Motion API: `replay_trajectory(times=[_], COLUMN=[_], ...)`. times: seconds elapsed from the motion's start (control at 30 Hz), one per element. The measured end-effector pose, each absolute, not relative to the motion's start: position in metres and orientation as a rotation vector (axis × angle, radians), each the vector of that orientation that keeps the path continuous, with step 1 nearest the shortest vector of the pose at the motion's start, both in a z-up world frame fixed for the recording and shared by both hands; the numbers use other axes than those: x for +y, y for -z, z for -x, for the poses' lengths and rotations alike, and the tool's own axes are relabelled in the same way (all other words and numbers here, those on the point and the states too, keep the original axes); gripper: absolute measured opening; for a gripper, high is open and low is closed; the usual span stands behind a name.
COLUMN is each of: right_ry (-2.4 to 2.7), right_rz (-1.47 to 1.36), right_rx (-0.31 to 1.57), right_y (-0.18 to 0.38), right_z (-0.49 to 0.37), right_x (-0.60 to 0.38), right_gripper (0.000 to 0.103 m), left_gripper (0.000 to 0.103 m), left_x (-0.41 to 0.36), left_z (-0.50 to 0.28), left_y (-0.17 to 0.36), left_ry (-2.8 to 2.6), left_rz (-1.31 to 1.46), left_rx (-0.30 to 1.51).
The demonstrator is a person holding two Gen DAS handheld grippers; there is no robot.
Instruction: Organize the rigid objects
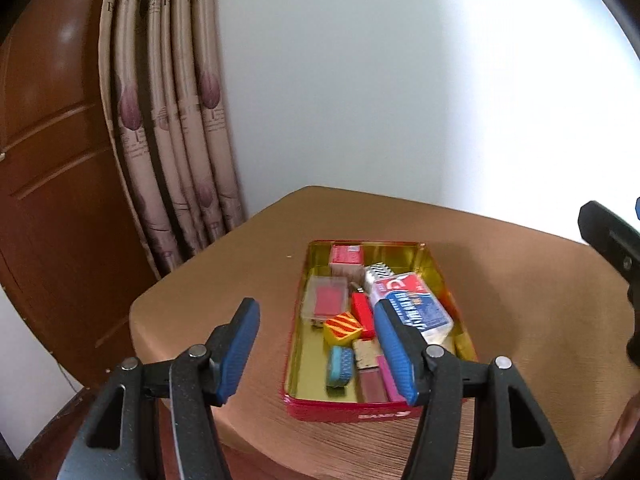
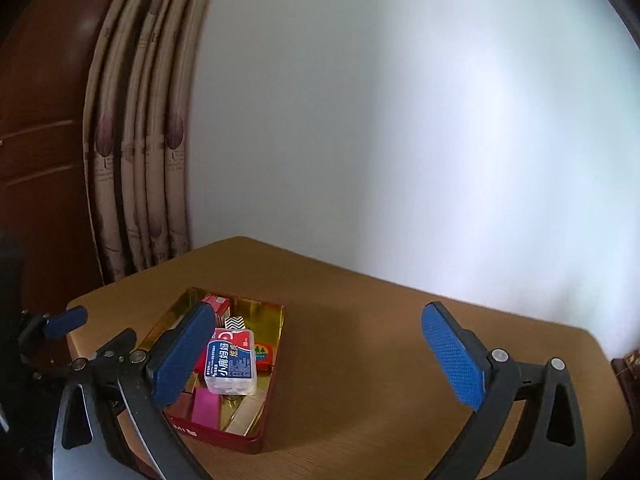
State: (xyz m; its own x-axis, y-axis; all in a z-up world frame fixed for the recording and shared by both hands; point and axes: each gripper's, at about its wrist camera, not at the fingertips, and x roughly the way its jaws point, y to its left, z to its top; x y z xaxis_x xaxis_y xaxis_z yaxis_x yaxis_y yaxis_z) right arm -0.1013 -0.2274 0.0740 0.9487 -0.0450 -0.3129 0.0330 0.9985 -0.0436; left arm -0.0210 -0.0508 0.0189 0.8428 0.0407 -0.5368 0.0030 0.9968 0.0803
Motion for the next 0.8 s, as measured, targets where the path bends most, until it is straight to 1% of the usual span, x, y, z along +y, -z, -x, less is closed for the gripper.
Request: replay_trajectory(times=[0.3, 0.47, 0.63, 0.8], right_ry=[0.074, 0.069, 0.075, 0.075], right_rz=[-0.018, -0.042, -0.013, -0.028], right_rx=[0.269, 0.192, 0.187, 0.162], right_y=[-0.087, -0.093, -0.092, -0.09], right_z=[0.136, 0.16, 0.167, 0.176], right_x=[-0.237, -0.24, -0.231, -0.228], right_gripper=[0.103, 0.103, 0.103, 0.103], left_gripper=[0.061, 0.061, 0.061, 0.061], left_x=[-0.047, -0.056, -0.06, -0.054], left_z=[0.031, 0.039, 0.047, 0.05], left_y=[-0.035, -0.037, -0.04, -0.042], left_ry=[0.022, 0.043, 0.06, 0.063], left_rz=[-0.026, -0.054, -0.075, -0.033], left_rx=[0.548, 0.544, 0.526, 0.539])
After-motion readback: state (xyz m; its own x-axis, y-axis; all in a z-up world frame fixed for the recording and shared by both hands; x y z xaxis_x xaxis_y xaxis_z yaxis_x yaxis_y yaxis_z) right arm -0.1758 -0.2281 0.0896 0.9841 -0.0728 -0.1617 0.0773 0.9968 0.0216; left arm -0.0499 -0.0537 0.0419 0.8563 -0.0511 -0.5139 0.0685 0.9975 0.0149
